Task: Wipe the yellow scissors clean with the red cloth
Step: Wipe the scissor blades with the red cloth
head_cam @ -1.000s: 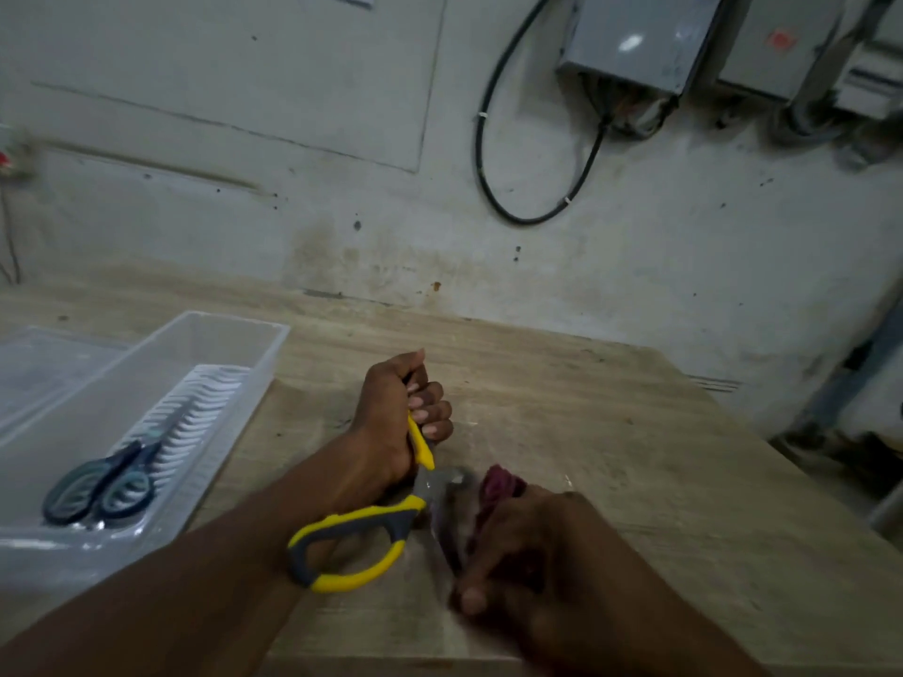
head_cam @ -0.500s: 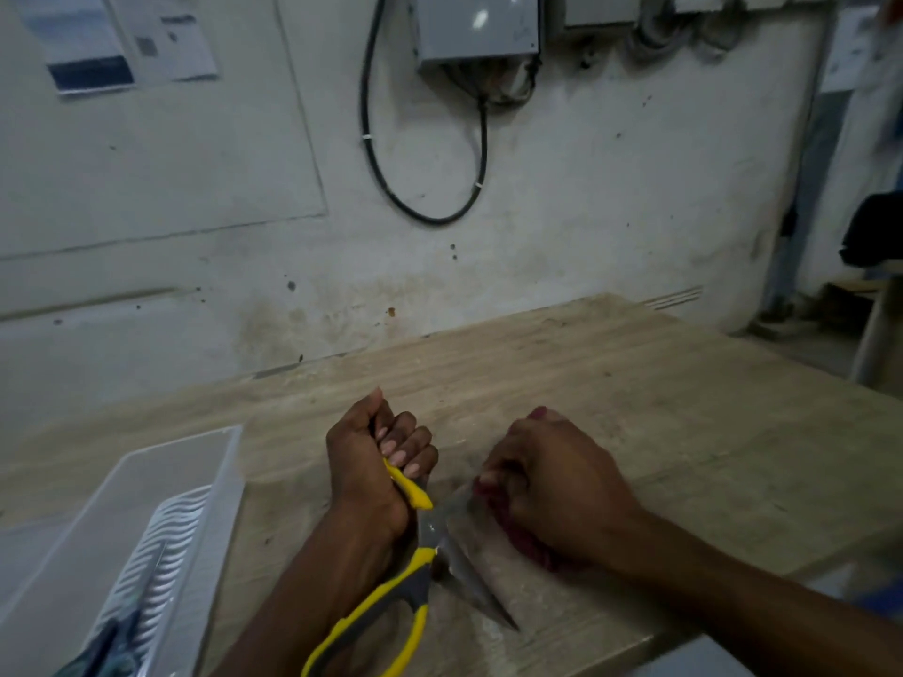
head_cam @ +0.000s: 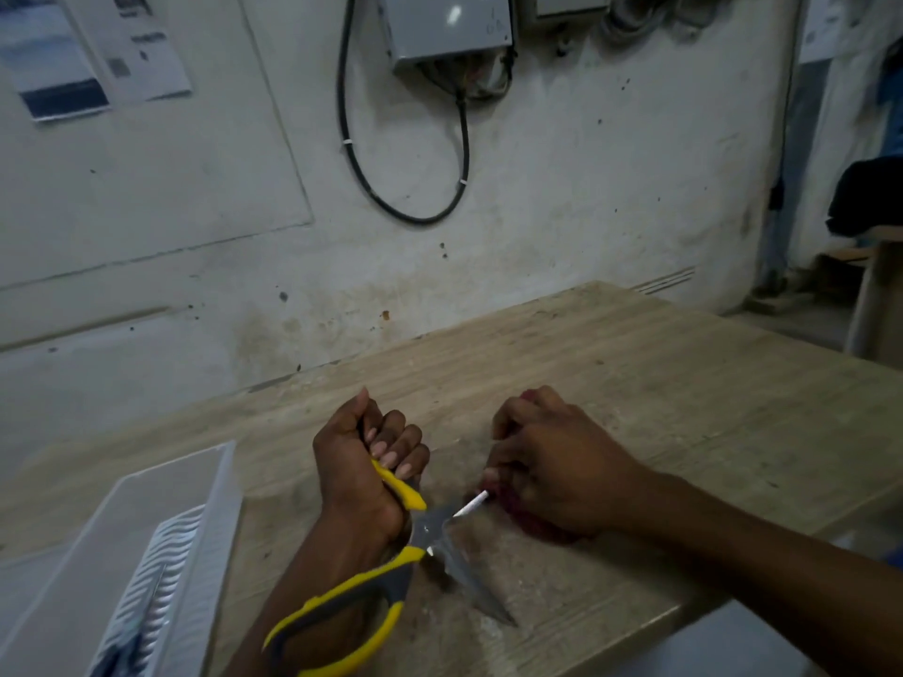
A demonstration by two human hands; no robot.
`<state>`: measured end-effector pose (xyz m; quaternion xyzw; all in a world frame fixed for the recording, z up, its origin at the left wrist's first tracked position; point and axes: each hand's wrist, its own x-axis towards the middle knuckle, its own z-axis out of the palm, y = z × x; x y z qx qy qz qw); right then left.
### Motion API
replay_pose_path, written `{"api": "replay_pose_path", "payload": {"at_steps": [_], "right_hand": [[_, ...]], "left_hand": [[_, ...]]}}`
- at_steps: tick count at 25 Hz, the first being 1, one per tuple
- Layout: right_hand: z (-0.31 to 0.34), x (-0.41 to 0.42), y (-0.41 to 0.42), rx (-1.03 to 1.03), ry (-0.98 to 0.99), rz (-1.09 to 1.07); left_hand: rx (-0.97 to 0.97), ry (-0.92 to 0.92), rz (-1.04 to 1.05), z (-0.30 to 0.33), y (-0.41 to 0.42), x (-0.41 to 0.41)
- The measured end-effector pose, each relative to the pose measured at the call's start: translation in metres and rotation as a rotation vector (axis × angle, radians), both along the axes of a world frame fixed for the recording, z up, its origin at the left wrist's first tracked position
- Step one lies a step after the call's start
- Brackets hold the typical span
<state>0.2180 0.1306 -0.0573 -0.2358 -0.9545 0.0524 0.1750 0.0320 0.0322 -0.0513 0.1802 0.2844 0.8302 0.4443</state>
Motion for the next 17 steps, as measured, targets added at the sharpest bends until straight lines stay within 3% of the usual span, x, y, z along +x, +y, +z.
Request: {"api": "replay_pose_path", "payload": {"at_steps": [3, 7, 11, 14, 17], "right_hand": [[-0.004, 0.02, 0.009, -0.098, 0.043, -0.089], [-0.007, 0.049, 0.004, -0.157, -0.017, -0.008], [0.004, 0.069, 0.01, -0.201, 0.275, 0.042], [0.006, 0.091, 0.01, -0.377, 0.574, -0.058], [-0.003, 0.107, -0.005, -0.444, 0.644, -0.05]], "left_hand": [[-0.067, -0.003, 0.083, 0.009, 0.002, -0.002], [-0.165, 0.008, 0.225, 0.022, -0.007, 0.012], [-0.148, 0.231, 0.209, 0.063, -0.018, 0.031], [-0.372, 0.462, 0.397, 0.077, -0.018, 0.038], [-0.508, 0.383, 0.564, 0.077, -0.017, 0.047]]}}
